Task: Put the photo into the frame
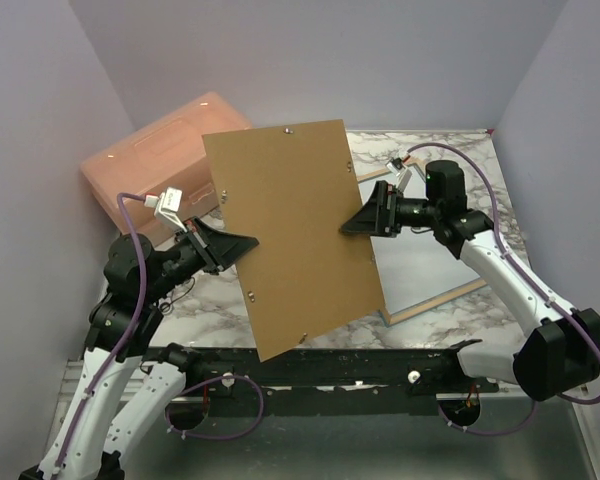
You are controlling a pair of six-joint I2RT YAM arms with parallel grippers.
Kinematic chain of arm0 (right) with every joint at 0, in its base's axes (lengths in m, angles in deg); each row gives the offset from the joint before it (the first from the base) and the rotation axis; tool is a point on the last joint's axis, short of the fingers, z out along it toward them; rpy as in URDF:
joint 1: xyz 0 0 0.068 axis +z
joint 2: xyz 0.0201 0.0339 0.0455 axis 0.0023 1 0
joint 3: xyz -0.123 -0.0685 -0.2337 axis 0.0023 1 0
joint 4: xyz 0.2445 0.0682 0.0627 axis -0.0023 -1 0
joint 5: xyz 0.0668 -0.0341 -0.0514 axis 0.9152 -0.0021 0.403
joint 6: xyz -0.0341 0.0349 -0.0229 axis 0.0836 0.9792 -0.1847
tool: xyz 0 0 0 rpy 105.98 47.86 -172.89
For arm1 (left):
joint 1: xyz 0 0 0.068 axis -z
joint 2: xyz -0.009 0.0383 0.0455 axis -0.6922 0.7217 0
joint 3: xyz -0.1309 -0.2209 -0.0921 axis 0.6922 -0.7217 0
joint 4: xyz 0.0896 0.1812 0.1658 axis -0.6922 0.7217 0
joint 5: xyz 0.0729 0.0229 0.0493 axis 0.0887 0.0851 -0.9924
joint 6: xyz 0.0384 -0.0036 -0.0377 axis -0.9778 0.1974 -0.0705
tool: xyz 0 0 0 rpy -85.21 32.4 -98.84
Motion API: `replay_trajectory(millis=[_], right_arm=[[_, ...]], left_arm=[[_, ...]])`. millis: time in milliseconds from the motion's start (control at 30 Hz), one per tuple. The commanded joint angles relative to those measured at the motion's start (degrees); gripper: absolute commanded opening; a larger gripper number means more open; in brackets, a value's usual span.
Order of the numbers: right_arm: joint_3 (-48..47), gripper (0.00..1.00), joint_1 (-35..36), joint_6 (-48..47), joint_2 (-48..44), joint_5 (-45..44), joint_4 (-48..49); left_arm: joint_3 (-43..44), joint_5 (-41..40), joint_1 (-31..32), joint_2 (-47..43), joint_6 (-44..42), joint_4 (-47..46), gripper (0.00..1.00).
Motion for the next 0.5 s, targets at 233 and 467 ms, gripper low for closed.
replay_trajectory(millis=[233, 467], right_arm=[[4.1, 0.88, -1.5, 18.4, -5.8, 17.2, 26.3], [4.1, 0.65, -1.7, 24.6, -7.1, 20.8, 32.7]], left_arm=[[-6.3, 10.7, -4.4, -1.8, 8.7, -18.1, 0.00], [-8.7, 13.1, -6.9, -1.8, 9.2, -19.2, 0.00]])
